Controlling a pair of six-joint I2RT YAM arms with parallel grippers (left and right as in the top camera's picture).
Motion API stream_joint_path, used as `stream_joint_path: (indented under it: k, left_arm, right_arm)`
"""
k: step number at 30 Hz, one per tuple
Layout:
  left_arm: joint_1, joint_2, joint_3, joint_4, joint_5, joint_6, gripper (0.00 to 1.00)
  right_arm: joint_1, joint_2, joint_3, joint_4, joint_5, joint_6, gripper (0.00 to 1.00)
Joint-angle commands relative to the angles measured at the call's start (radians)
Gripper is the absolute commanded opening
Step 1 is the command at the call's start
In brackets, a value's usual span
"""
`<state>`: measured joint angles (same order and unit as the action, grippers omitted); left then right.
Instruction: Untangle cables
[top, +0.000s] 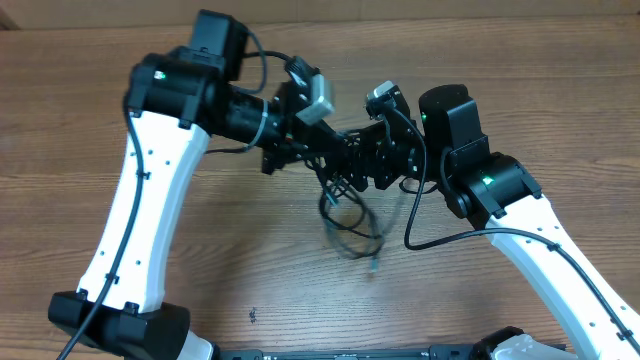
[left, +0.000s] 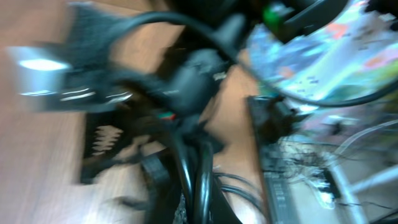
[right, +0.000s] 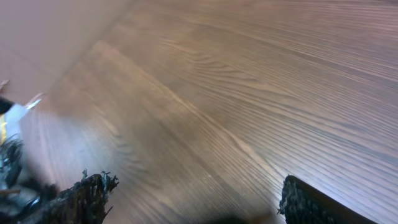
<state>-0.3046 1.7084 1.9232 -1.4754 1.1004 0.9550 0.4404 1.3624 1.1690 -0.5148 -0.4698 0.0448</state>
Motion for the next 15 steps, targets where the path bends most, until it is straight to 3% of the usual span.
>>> stream_joint_path:
  k: [1, 6, 15]
  left_arm:
    - [-0.076, -0.011, 0.003, -0.058, 0.074, -0.010, 0.04]
    - [-0.038, -0.011, 0.003, -0.104, -0.116, -0.086, 0.04]
    - [0.141, -0.011, 0.003, -0.214, -0.136, -0.123, 0.04]
  right_arm:
    - [0.007, -0.002, 0.015, 0.010, 0.240, 0.118, 0.88]
    - [-0.035, -0.003, 0.015, -0.054, 0.534, 0.331, 0.88]
    - [-0.270, -0.003, 0.015, -0.187, 0.556, 0.404, 0.88]
